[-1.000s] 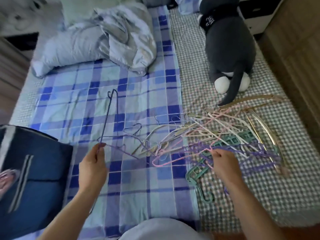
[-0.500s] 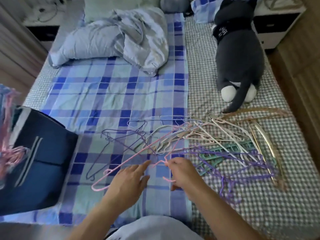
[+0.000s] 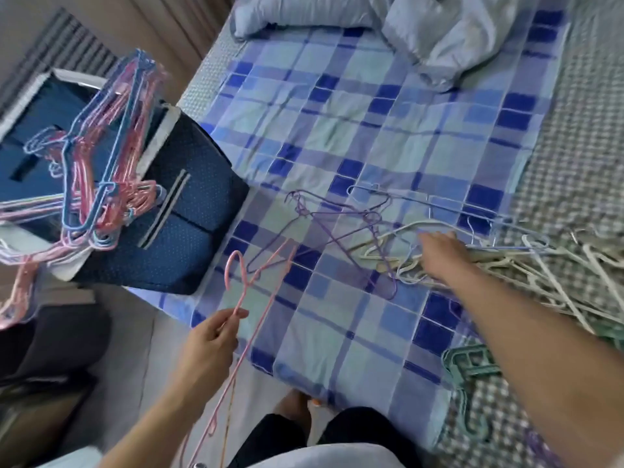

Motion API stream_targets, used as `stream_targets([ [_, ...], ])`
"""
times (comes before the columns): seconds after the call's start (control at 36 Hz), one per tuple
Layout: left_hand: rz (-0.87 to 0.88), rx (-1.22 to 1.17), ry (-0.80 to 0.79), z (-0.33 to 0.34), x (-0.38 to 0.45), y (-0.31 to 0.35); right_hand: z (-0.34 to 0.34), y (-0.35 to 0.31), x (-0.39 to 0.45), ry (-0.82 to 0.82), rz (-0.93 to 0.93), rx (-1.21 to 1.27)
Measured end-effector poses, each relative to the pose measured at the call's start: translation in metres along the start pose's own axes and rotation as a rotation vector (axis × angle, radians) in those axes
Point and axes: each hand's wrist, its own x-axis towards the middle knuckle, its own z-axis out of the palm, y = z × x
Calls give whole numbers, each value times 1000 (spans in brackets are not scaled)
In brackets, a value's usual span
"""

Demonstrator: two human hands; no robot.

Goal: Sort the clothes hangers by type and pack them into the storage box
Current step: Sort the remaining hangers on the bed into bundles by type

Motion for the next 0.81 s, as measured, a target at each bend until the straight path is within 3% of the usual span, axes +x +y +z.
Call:
stream_targets([
  [0.17, -27, 4, -5, -2, -6, -10, 9, 2, 4, 72, -109, -274],
  [0.39, -155, -286, -45, -1, -28, 10, -47, 30, -28, 239, -91, -289],
  [0.47, -170, -389, -95, -7, -38, 31, -91, 41, -48, 319, 7, -96],
  [0.58, -132, -515, -178, -10, -41, 64, -148, 37, -77, 407, 174, 359],
  [0.69, -23, -608, -303, 0, -44, 101, -180, -30, -134, 444, 123, 863],
  [0.81, 88, -604, -420, 19, -54, 138, -170, -127, -186, 369, -73, 855],
])
